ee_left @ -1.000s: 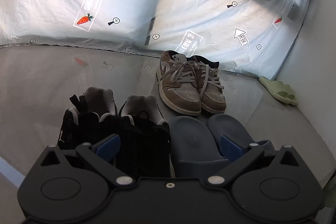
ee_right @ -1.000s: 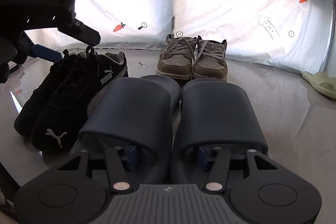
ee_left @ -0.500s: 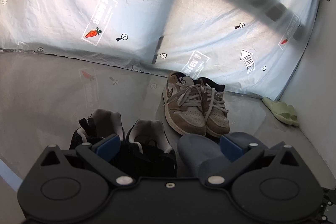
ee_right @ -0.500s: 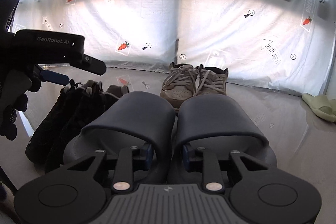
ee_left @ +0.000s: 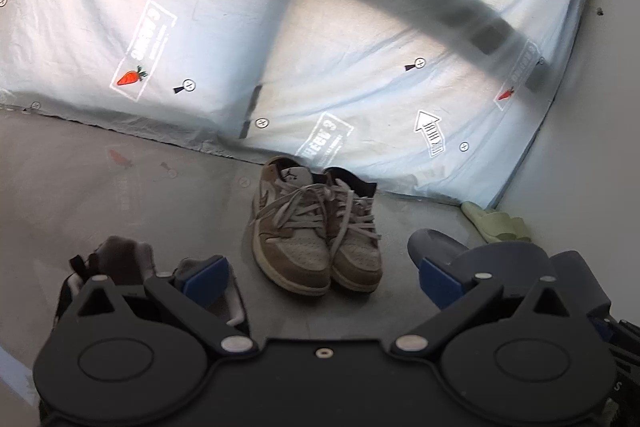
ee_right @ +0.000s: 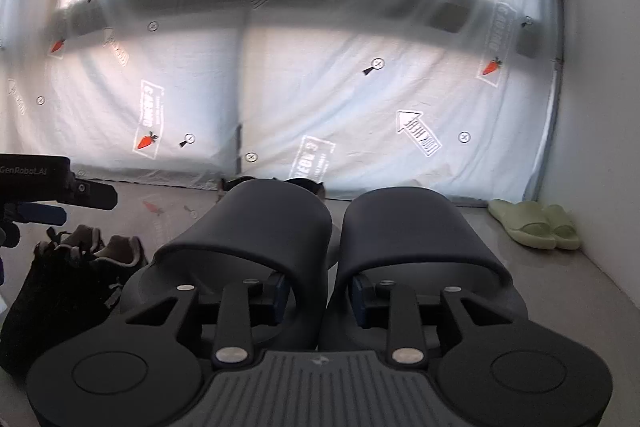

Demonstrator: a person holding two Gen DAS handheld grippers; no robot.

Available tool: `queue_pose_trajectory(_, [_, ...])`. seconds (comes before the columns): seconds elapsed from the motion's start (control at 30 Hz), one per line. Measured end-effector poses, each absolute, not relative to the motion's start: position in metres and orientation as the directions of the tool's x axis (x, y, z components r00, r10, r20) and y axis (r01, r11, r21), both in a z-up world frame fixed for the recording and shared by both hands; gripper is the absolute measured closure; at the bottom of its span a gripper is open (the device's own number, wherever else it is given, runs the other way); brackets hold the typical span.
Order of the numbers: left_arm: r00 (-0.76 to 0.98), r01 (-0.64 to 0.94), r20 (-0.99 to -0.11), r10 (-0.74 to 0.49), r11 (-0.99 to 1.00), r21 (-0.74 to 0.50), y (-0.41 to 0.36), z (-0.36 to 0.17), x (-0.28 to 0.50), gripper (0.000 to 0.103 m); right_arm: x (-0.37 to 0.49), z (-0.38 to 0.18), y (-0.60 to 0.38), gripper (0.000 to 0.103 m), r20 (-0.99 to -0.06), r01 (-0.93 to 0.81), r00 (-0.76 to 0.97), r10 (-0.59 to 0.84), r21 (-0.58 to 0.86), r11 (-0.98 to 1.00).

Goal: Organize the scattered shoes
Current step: 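Carry the dark grey slides toward the wall beside the green slides, then lower the dark grey slides beside the green slides and open the right gripper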

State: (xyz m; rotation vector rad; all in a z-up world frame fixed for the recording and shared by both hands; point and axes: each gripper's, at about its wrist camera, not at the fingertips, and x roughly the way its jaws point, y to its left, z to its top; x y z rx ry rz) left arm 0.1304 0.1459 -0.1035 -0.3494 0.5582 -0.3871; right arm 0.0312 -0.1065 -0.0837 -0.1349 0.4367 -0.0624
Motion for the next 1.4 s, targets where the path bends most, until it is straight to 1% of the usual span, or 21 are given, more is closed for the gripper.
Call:
queue_pose_trajectory(0.13, [0.763,0.285,-0.436,-0.478,0.853,-0.438,0.114,-0.102,0.135,0.001,0.032,-0.073,-0.138,0.069,-0.364,0.119,0.915,-0.172,-0.164,0.979])
queue_pose_trajectory(0.3, [0.744,0.256,-0.466,-0.478,0.849,-0.463,0.066,-0.11,0.135,0.001,0.042,-0.058,-0.202,0.068,-0.299,0.201,0.921,-0.25,-0.186,0.962])
queue_pose_trajectory(0.37, [0.748,0.253,-0.461,-0.477,0.848,-0.466,0.046,-0.108,0.133,0.001,0.045,-0.052,-0.226,0.068,-0.284,0.225,0.918,-0.276,-0.197,0.954])
queue_pose_trajectory(0.43, [0.752,0.263,-0.454,-0.478,0.849,-0.458,0.025,-0.104,0.13,0.001,0.05,-0.044,-0.258,0.068,-0.271,0.253,0.914,-0.303,-0.205,0.945])
queue_pose_trajectory(0.53, [0.74,0.274,-0.475,-0.476,0.859,-0.433,-0.008,-0.1,0.126,0.001,0.052,-0.036,-0.301,0.067,-0.249,0.28,0.911,-0.33,-0.215,0.935])
queue_pose_trajectory(0.63, [0.744,0.296,-0.465,-0.48,0.861,-0.415,-0.04,-0.097,0.122,0.001,0.051,-0.037,-0.351,0.067,-0.231,0.312,0.905,-0.358,-0.214,0.926])
queue_pose_trajectory(0.73, [0.757,0.287,-0.46,-0.464,0.869,-0.404,-0.076,-0.097,0.114,0.001,0.045,-0.04,-0.386,0.067,-0.24,0.326,0.901,-0.362,-0.177,0.929])
queue_pose_trajectory(0.83, [0.75,0.26,-0.474,-0.461,0.864,-0.43,-0.109,-0.099,0.112,0.001,0.043,-0.049,-0.423,0.066,-0.28,0.318,0.892,-0.355,-0.169,0.933])
queue_pose_trajectory(0.93, [0.744,0.268,-0.482,-0.463,0.867,-0.419,-0.137,-0.097,0.108,0.001,0.042,-0.059,-0.449,0.065,-0.323,0.296,0.881,-0.347,-0.197,0.935])
queue_pose_trajectory(1.0, [0.744,0.27,-0.493,-0.452,0.877,-0.397,-0.155,-0.094,0.104,0.001,0.042,-0.066,-0.469,0.065,-0.353,0.276,0.877,-0.326,-0.185,0.943])
queue_pose_trajectory(1.2, [0.746,0.247,-0.519,-0.417,0.897,-0.366,-0.185,-0.092,0.101,0.001,0.05,-0.079,-0.513,0.065,-0.404,0.233,0.876,-0.261,-0.119,0.965])
queue_pose_trajectory(1.4, [0.751,0.22,-0.537,-0.384,0.913,-0.345,-0.204,-0.093,0.102,0.001,0.06,-0.092,-0.535,0.064,-0.437,0.17,0.877,-0.198,-0.103,0.98])
